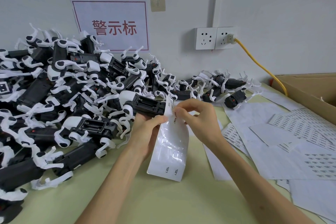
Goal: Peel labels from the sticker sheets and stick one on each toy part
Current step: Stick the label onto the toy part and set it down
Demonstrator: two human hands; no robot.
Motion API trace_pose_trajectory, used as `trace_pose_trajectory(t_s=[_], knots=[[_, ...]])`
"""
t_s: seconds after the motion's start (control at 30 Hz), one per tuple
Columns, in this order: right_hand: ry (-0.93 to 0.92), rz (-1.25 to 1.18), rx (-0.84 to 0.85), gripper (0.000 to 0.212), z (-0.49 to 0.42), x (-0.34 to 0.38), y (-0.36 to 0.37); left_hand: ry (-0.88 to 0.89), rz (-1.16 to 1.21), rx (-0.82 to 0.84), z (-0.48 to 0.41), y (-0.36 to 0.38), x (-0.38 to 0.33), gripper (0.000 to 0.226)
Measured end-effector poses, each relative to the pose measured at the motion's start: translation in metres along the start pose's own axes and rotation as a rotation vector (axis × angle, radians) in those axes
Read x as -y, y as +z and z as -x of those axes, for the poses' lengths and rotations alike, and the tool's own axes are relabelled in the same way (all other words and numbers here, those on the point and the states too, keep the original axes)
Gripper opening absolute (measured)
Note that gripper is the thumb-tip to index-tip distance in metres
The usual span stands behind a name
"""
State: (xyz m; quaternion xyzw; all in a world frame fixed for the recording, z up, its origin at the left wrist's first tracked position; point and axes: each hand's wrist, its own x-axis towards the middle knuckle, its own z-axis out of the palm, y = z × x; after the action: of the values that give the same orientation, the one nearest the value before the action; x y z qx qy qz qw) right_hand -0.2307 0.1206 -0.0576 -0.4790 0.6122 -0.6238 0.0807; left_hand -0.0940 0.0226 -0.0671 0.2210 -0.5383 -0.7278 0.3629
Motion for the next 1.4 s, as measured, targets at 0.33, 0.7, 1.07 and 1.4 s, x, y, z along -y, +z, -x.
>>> trace_pose_trajectory(t_s=[0.33, 0.7, 1.07, 1.4], knots=[[0.046, -0.212, -0.073, 0.028, -0.006, -0.002, -0.005, 0.051, 0.076, -0.187, -0.010, -0.005, 0.005, 0.021], [-0.002, -0.222, 0.043, 0.049, -0.001, 0.006, -0.004, 0.144, 0.105, -0.076, -0.001, -0.003, -0.011, 0.015], [-0.131, 0.051, 0.045, 0.029, 0.004, 0.005, 0.001, 0.117, 0.160, 0.028, 0.005, 0.006, -0.010, 0.047], [-0.004, 0.076, -0.043, 0.007, 0.002, 0.002, 0.005, 0.150, 0.207, 0.023, 0.005, 0.005, -0.013, 0.056]])
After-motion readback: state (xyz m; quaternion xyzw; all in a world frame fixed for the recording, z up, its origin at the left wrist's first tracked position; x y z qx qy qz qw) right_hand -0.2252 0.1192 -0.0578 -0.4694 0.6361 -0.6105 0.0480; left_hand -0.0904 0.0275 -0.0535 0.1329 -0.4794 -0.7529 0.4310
